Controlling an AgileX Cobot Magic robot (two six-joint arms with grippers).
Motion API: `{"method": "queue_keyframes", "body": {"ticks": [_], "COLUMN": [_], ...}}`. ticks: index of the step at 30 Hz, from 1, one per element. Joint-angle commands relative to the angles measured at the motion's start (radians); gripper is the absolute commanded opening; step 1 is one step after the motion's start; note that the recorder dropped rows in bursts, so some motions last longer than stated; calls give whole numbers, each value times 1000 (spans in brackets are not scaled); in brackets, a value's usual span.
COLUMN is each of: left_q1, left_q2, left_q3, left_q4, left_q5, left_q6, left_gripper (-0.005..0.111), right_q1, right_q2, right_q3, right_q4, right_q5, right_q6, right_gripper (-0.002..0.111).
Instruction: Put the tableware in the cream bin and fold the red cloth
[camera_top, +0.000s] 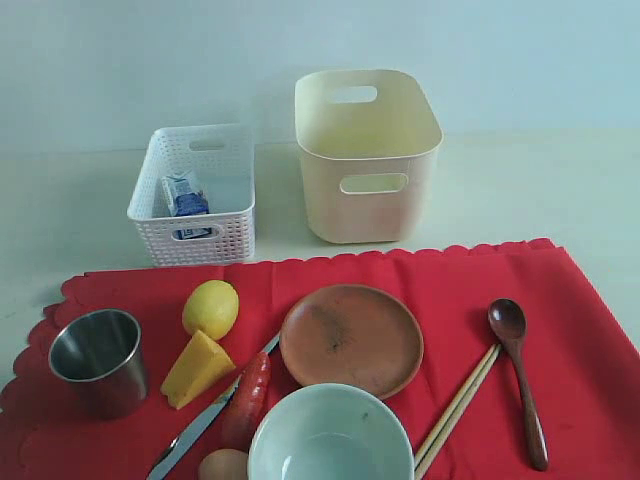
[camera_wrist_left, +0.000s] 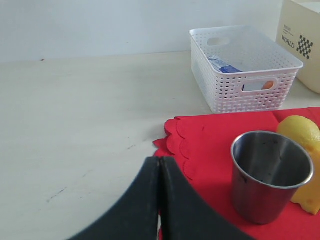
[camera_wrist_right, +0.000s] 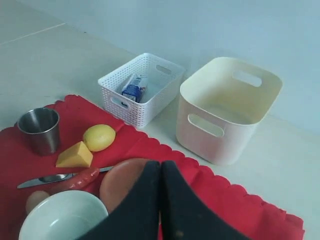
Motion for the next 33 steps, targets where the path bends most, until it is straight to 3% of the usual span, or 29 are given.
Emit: {"method": "queue_keyframes", "body": {"ticks": [1,8,15,33], "left_q1": [-22,-106,-189,-204], "left_q2": [-6,-6,109,580], "left_q3": [1,-22,-163,-603], "left_q4": [1,3,5,7], "left_q5": [-9,-3,25,27], "left_q6": [-5,-5,-5,-5], "left_gripper": [0,0,0,0], "right_q1": [-1,-1,-1,-1], "right_q2": [-132,-302,-361,-361], "right_q3": [52,174,268,420], "right_q4": [-15,-88,-136,-132], "right_q5": [64,62,-2,-221], "right_q6": [40,139,183,197], "right_gripper": [0,0,0,0]}}
